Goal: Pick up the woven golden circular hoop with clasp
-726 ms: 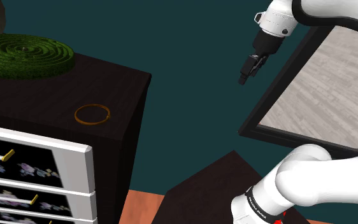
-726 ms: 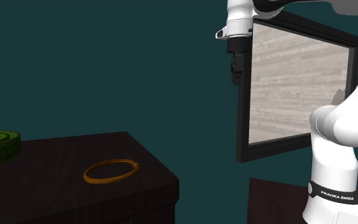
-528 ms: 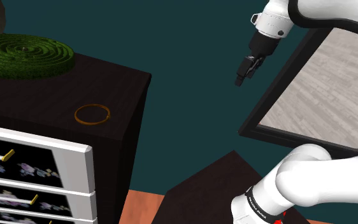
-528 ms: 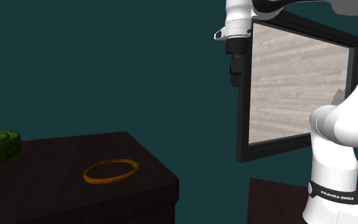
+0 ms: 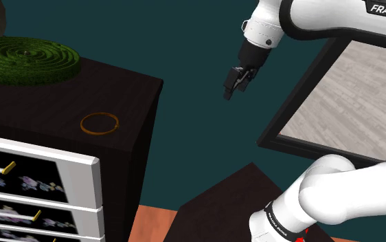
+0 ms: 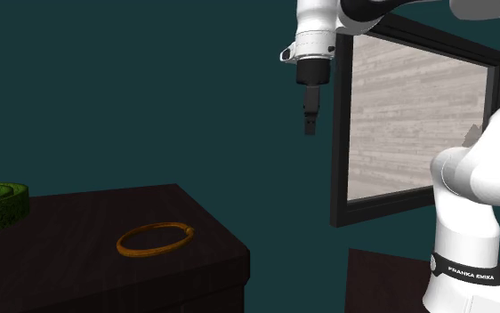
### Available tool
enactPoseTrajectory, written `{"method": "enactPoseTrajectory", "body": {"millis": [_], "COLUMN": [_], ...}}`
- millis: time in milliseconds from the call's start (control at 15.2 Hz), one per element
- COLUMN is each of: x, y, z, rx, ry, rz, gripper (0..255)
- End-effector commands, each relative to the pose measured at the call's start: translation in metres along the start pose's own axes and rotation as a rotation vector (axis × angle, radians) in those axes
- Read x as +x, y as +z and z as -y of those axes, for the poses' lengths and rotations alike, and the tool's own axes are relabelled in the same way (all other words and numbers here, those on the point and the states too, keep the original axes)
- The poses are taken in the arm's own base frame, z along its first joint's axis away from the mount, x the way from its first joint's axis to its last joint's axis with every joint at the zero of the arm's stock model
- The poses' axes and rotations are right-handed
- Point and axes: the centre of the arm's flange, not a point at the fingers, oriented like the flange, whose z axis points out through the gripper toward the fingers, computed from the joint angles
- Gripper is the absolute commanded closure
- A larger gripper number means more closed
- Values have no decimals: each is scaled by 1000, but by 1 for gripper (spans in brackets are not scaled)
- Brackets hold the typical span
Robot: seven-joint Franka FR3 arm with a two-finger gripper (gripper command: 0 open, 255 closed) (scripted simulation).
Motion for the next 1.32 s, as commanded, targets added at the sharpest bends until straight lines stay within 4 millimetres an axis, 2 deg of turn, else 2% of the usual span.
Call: {"method": "enactPoseTrajectory", "body": {"millis": [0, 1254], "x": [11, 119], "y": [7, 54], "z": [20, 220], "rx": [14, 138], "ry": [3, 20], "rz": [-6, -51], "gripper": [0, 0]}}
